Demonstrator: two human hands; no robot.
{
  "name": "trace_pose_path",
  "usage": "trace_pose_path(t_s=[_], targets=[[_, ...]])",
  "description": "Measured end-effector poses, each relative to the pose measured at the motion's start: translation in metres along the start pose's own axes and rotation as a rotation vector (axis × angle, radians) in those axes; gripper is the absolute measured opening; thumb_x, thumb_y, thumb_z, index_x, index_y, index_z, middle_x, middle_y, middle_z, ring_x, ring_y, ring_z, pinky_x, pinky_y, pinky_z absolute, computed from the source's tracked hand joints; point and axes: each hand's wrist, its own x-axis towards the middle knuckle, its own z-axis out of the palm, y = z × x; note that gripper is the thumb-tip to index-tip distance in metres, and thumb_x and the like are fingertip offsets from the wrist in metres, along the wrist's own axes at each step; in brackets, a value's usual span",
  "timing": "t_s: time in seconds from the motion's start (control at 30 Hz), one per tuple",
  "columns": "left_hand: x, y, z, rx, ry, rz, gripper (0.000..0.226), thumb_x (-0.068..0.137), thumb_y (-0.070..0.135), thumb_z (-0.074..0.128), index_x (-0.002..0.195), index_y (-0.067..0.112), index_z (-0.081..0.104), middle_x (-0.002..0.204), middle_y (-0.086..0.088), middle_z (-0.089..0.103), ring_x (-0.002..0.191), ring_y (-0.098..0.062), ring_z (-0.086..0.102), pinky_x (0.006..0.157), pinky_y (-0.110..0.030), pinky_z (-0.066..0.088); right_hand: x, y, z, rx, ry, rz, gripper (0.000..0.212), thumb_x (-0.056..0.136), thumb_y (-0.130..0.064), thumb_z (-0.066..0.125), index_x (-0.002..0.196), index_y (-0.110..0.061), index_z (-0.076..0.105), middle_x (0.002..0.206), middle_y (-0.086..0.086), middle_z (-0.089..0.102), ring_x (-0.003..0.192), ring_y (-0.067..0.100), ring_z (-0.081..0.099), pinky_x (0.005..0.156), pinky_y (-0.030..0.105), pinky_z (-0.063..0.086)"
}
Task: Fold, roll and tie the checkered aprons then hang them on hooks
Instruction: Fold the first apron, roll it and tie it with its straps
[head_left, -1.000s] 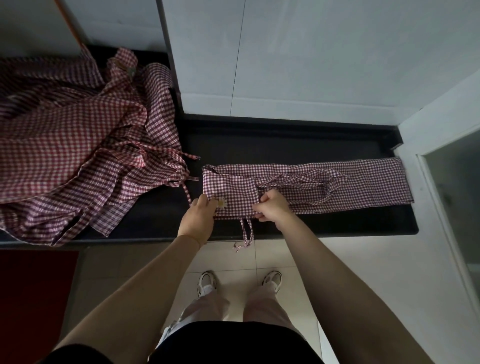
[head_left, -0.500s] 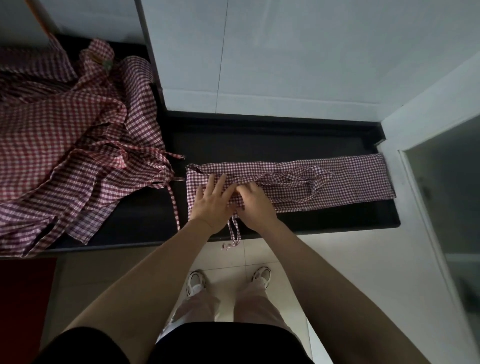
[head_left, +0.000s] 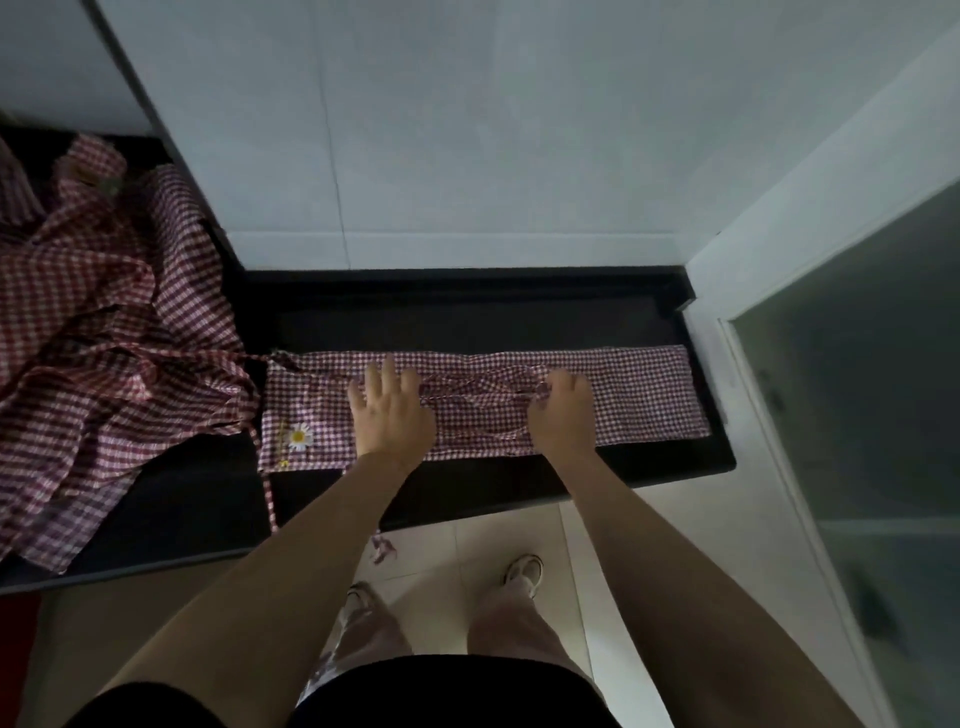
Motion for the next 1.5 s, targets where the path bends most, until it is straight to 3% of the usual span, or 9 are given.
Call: trace_pose_path(t_s=[0.23, 0.5, 0.67, 0.83, 1.07, 1.27, 1.37, 1.43, 1.5], targets=[[0.016, 0.112, 0.04, 0.08, -0.101, 0.214, 0.064, 0.1, 0.057, 0.026, 0.156, 0.034, 0.005, 0.166, -0.003, -0.004, 0.151, -0.035, -0.01, 0.117, -0.063, -0.003, 0.067, 0.119, -0.043, 0.021, 0.01, 0.327, 0.05, 0.087, -0.018, 0.066, 0.13, -0.001, 0.046, 0.132, 0.019, 0.05, 0.119, 0.031, 0.051, 0.1, 0.04, 0.044], [0.031, 0.166, 0.083, 0.191, -0.244, 0.04, 0.081, 0.093, 0.072, 0.015, 0.154, 0.033, -0.02, 0.162, -0.008, -0.025, 0.147, -0.041, -0.022, 0.115, -0.068, -0.003, 0.123, 0.212, -0.071, 0.015, -0.279, 0.386, 0.069, 0.085, -0.031, 0.074, 0.136, 0.001, 0.04, 0.14, 0.02, 0.047, 0.129, 0.038, 0.047, 0.105, 0.05, 0.041], [0.036, 0.174, 0.079, 0.233, -0.296, -0.013, 0.094, 0.085, 0.083, 0.019, 0.152, 0.032, -0.024, 0.16, -0.01, -0.028, 0.146, -0.041, -0.022, 0.114, -0.069, -0.004, 0.151, 0.207, -0.084, 0.227, -0.489, 0.462, 0.05, 0.089, -0.024, 0.07, 0.13, -0.001, 0.053, 0.128, 0.017, 0.06, 0.114, 0.036, 0.059, 0.092, 0.038, 0.048], [0.037, 0.178, 0.079, 0.277, -0.293, -0.034, 0.099, 0.081, 0.088, 0.017, 0.151, 0.033, -0.025, 0.16, -0.011, -0.027, 0.147, -0.042, -0.02, 0.114, -0.069, -0.005, 0.163, 0.202, -0.099, 0.38, -0.5, 0.454, 0.033, 0.092, -0.024, 0.063, 0.119, -0.005, 0.061, 0.116, 0.013, 0.064, 0.103, 0.031, 0.062, 0.085, 0.036, 0.049], [0.019, 0.191, 0.079, 0.261, -0.153, -0.022, 0.083, 0.091, 0.074, 0.029, 0.154, 0.039, -0.013, 0.163, -0.013, -0.016, 0.148, -0.045, -0.01, 0.115, -0.067, 0.006, 0.164, 0.204, -0.113, 0.547, -0.654, 0.669, 0.058, 0.082, -0.021, 0.076, 0.132, -0.004, 0.053, 0.13, 0.017, 0.06, 0.114, 0.038, 0.059, 0.094, 0.047, 0.049], [0.025, 0.218, 0.075, 0.203, -0.3, -0.082, 0.08, 0.091, 0.075, 0.026, 0.154, 0.042, -0.011, 0.164, -0.014, -0.014, 0.148, -0.045, -0.007, 0.115, -0.065, 0.013, 0.181, 0.176, -0.148, 0.444, -0.325, 0.435, 0.051, 0.083, -0.011, 0.07, 0.131, -0.006, 0.055, 0.125, 0.009, 0.063, 0.112, 0.032, 0.063, 0.094, 0.039, 0.053], [0.044, 0.249, 0.065, -0.078, -0.359, 0.023, 0.075, 0.093, 0.07, 0.034, 0.155, 0.043, 0.001, 0.165, -0.008, 0.001, 0.15, -0.039, 0.002, 0.117, -0.061, 0.014, 0.178, 0.149, -0.171, 0.431, -0.281, 0.265, 0.037, 0.083, -0.012, 0.064, 0.117, 0.001, 0.057, 0.109, 0.005, 0.065, 0.101, 0.025, 0.064, 0.093, 0.041, 0.055], [0.052, 0.261, 0.052, -0.374, -0.208, 0.059, 0.064, 0.097, 0.054, 0.046, 0.154, 0.035, 0.023, 0.161, -0.004, 0.023, 0.148, -0.028, 0.021, 0.117, -0.058, 0.022, 0.172, 0.131, -0.182, 0.431, -0.306, 0.184, 0.027, 0.082, -0.016, 0.062, 0.106, -0.001, 0.063, 0.099, 0.01, 0.067, 0.091, 0.026, 0.066, 0.088, 0.043, 0.057], [0.05, 0.252, 0.036, -0.481, 0.121, 0.007, 0.05, 0.096, 0.037, 0.053, 0.145, 0.026, 0.045, 0.151, -0.005, 0.041, 0.141, -0.024, 0.034, 0.115, -0.052, 0.028, 0.163, 0.11, -0.187, 0.447, -0.321, 0.124, 0.025, 0.082, -0.017, 0.061, 0.1, 0.0, 0.064, 0.095, 0.015, 0.067, 0.088, 0.027, 0.066, 0.082, 0.042, 0.055]])
